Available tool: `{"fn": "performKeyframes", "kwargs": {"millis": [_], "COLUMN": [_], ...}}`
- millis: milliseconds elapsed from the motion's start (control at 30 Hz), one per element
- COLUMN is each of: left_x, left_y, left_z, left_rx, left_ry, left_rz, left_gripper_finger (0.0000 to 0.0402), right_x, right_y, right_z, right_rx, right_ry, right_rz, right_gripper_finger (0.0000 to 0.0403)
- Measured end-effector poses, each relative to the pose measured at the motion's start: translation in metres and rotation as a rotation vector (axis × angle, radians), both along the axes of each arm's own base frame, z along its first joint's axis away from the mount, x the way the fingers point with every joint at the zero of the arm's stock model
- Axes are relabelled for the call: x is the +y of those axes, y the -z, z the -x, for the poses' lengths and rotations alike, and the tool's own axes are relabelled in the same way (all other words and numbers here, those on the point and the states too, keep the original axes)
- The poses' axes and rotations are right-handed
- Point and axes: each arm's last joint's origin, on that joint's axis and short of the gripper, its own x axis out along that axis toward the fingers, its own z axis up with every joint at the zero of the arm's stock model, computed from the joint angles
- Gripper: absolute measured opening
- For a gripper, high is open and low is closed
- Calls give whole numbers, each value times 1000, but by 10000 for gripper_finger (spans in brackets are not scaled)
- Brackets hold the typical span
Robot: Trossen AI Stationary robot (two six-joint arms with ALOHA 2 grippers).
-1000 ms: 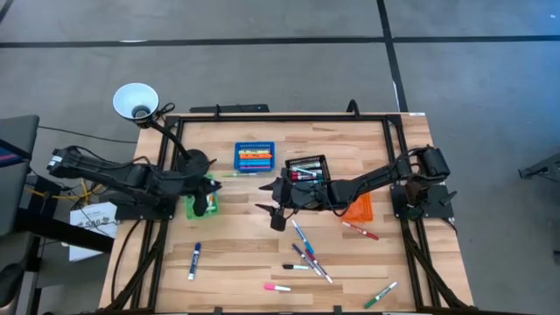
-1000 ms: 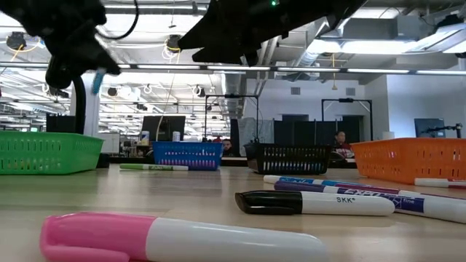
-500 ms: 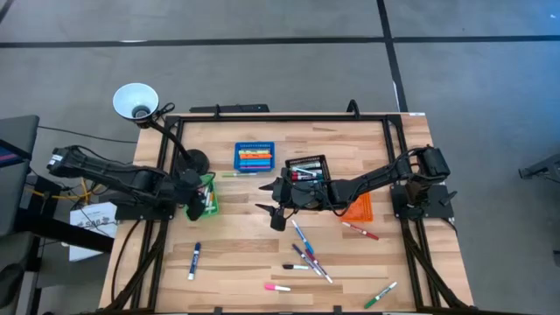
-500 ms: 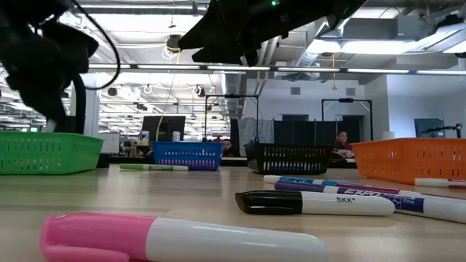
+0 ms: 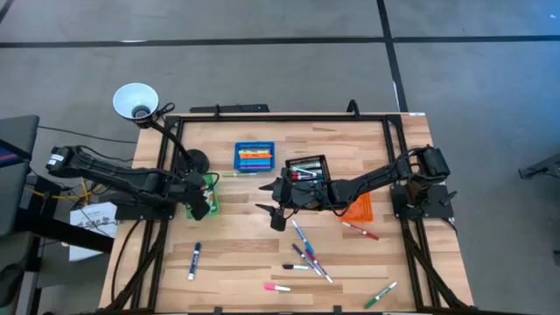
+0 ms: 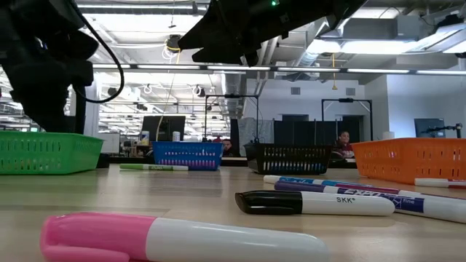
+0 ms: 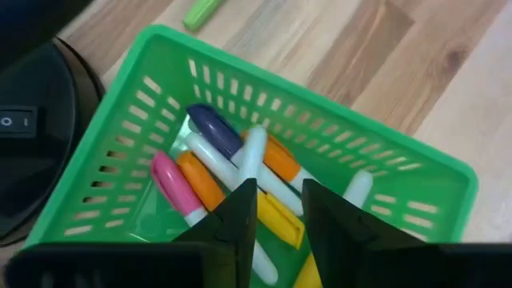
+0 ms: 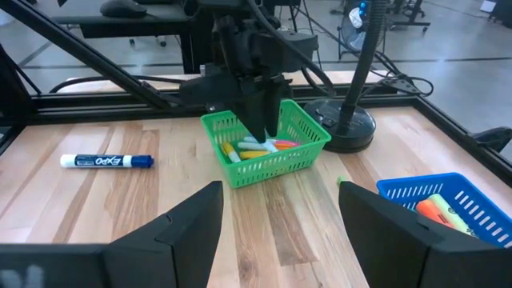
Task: Pick & Place Markers
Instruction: Put the red marker pen into the orange basket
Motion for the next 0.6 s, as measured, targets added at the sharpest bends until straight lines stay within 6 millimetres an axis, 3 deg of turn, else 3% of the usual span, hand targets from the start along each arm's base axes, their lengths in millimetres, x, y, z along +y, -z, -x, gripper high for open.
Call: {"fn": "performKeyframes", "kwargs": {"millis": [367, 600], "left_x": [0, -10], "left_y": [-5, -52], "left_z": [-9, -34], "left_rx": [-82, -362], "left_ry": [-7, 163], "left_rz": [-6, -1], "left_gripper_finger": [117, 118], "right_x": [0, 12], "right_y": [0, -9], "right_z": [0, -3], "right_rx": [3, 47], "right_ry": [-12, -143], "right_rz": [-4, -34], "right_gripper_finger": [238, 238]}}
